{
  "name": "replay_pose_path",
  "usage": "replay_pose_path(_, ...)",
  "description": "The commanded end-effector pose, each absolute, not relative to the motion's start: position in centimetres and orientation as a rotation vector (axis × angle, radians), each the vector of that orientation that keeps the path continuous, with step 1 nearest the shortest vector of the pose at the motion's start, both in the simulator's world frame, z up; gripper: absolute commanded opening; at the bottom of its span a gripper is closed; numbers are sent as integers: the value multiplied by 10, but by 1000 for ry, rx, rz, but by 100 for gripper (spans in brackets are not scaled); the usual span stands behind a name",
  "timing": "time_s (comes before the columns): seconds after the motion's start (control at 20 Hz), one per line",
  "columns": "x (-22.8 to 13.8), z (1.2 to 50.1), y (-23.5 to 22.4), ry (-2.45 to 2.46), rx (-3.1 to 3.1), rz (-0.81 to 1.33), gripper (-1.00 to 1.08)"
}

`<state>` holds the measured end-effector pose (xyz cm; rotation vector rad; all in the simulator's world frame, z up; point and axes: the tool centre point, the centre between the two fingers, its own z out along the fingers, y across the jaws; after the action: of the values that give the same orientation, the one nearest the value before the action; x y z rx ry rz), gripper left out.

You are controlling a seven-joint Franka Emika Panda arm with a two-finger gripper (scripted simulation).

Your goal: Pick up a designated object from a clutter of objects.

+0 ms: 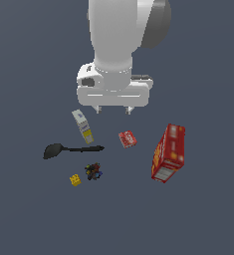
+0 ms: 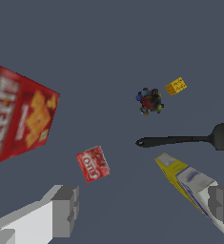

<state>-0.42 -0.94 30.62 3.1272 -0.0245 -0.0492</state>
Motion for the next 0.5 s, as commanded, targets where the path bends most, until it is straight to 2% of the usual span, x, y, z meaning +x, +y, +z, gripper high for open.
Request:
replay_pose_path(0.0, -4, 306, -9, -25, 3127, -49, 100)
replay_pose_path(0.45, -9, 295, -13, 27, 3109, -103, 100)
